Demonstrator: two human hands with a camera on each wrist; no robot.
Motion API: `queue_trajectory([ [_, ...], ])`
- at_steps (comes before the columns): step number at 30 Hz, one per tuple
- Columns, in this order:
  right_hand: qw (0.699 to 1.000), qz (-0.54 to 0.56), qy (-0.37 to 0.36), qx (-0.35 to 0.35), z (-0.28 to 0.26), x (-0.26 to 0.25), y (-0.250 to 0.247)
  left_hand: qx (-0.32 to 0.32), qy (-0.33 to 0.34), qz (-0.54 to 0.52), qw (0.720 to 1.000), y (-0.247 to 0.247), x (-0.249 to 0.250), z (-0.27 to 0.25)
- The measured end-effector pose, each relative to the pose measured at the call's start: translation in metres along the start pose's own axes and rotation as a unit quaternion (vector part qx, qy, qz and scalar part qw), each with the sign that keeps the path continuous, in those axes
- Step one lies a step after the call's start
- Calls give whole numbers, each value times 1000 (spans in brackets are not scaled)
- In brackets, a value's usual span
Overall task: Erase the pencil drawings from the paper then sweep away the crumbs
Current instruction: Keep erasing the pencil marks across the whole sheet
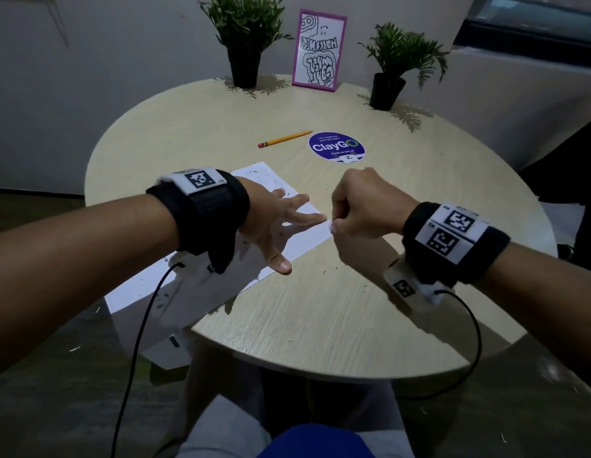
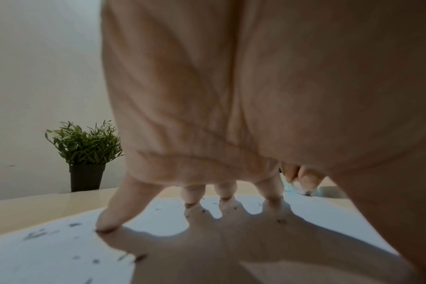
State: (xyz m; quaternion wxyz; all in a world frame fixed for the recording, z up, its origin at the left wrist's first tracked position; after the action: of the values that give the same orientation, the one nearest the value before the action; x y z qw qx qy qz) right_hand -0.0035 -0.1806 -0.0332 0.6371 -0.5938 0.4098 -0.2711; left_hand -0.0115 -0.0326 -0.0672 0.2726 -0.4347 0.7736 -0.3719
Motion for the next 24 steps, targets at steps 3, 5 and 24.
queue_trajectory([
  [3, 998, 28, -57, 4, 1, -38, 9, 5, 2, -36, 999, -2, 3, -7],
  [5, 993, 54, -100, -6, 1, -63, 17, 10, 4, -57, 998, -2, 5, -9],
  [24, 998, 53, 15, -33, 13, -1, 1, 16, -1, -60, 998, 1, -5, 0],
])
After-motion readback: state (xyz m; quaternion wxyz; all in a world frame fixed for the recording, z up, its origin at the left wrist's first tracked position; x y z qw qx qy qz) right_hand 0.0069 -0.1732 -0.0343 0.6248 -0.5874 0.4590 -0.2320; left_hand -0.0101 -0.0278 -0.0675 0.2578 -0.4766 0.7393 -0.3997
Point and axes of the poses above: each hand's wrist, its own z-axis towards the middle knuckle, its own y-axis out of the palm, x = y × z, the point moved 5 cm from there along z, towards the middle knuckle, and after that the axes turned 7 degrees about -y, right-handed, at the moved point
